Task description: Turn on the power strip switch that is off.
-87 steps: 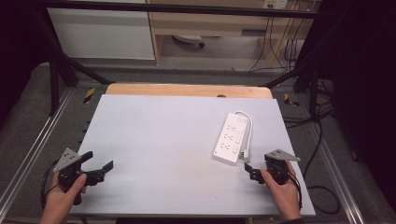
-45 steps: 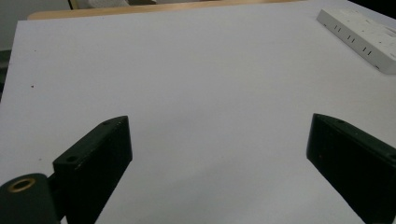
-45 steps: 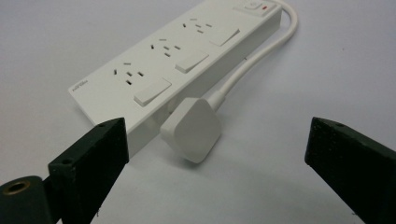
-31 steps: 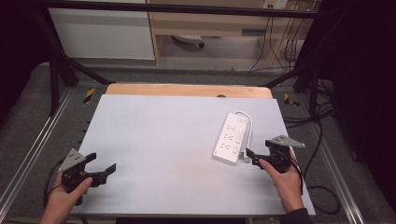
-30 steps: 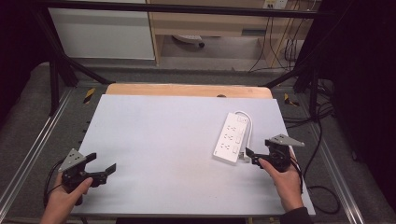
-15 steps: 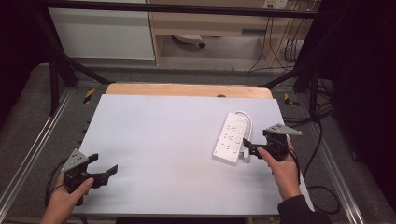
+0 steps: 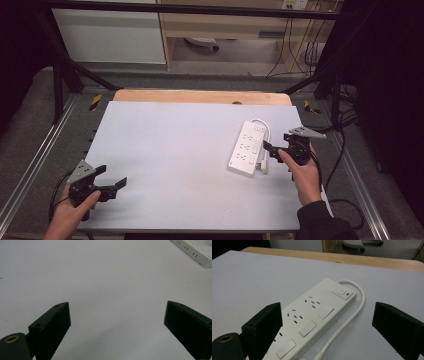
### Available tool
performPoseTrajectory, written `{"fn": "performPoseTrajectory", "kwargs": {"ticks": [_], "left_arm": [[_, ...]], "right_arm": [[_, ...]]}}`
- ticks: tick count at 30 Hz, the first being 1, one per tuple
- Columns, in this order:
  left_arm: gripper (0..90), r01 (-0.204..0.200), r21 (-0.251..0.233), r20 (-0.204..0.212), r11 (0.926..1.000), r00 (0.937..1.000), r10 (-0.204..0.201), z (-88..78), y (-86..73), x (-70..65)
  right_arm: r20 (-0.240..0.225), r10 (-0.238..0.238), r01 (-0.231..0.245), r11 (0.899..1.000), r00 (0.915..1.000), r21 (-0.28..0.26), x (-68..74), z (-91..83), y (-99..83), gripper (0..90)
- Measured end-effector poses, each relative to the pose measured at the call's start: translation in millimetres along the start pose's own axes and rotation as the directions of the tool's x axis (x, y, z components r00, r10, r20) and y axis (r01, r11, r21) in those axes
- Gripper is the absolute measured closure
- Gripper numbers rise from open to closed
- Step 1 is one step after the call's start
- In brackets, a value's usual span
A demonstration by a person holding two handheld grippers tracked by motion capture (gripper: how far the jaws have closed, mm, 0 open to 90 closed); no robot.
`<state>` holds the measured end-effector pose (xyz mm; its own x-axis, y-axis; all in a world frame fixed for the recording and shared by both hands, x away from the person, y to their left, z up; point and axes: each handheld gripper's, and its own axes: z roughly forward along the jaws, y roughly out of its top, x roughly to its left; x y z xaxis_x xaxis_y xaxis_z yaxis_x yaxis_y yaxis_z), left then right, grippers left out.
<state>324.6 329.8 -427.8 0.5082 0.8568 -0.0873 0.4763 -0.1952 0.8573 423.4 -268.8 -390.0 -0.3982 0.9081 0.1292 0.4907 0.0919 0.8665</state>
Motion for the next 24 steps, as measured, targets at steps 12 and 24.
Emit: {"fn": "performPoseTrajectory", "kwargs": {"ticks": [12, 24], "left_arm": [[7.1, -0.004, 0.004, 0.004, 1.0000, 1.0000, 0.004, 0.5, -0.1, -0.4], [7.1, 0.000, 0.001, 0.000, 1.0000, 1.0000, 0.000, -0.2, 0.0, 0.4]], "right_arm": [[0.024, 0.053, -0.053, 0.999, 0.9983, -0.006, -14.0, 13.0, -1.2, 18.0], [0.058, 0.051, -0.054, 0.998, 0.9970, 0.041, -20.9, 27.4, -0.4, 8.6]]}}
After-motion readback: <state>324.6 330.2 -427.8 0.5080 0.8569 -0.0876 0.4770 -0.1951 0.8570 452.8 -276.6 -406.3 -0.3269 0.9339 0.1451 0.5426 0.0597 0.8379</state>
